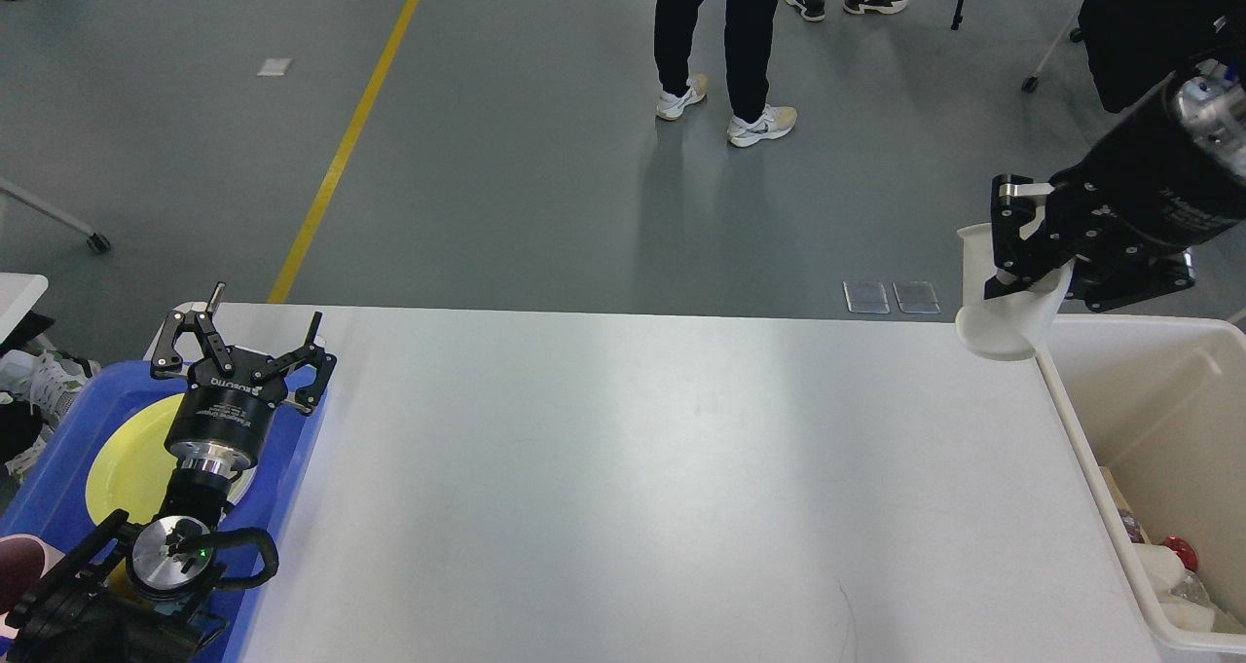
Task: Tidy desktop
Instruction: 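Lift the white cup and carry it into the white bin, then release the cup in the bin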
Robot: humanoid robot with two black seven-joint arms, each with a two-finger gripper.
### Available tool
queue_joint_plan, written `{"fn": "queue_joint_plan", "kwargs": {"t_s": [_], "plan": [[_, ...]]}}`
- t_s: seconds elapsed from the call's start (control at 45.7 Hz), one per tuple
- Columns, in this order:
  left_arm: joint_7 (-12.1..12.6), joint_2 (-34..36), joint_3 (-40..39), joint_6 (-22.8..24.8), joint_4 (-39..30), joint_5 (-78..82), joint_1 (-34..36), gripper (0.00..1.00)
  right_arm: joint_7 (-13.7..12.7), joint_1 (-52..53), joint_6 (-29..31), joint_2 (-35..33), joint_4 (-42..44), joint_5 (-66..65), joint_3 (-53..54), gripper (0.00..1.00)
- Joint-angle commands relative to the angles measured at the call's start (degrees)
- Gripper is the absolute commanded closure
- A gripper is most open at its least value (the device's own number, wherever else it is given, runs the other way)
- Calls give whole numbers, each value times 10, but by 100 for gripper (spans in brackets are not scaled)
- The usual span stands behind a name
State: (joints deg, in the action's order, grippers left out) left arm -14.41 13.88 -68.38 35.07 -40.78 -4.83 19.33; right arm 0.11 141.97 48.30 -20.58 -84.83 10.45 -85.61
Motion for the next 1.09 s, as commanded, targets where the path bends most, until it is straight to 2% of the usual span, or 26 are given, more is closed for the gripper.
{"fn": "queue_joint_plan", "kwargs": {"t_s": [0.0,0.153,0.328,0.46,0.547,0.854,1.073], "plan": [[0,0,0,0,0,0,0,4,-1,-46,-31,-45,22,-9,-24,100],[0,0,0,0,0,0,0,4,-2,-141,-61,-114,106,-46,-19,100],[0,0,0,0,0,0,0,4,-1,-283,-65,-148,272,-51,-6,100],[0,0,0,0,0,0,1,4,-2,-451,-90,-156,423,-39,63,100],[-1,0,0,0,0,0,0,4,-2,-534,-112,-168,490,-41,111,100],[0,-1,0,0,0,0,0,4,-2,-795,-236,-155,664,-40,248,100],[-1,0,0,0,0,0,0,4,-11,-934,-373,-91,750,-39,278,100]]}}
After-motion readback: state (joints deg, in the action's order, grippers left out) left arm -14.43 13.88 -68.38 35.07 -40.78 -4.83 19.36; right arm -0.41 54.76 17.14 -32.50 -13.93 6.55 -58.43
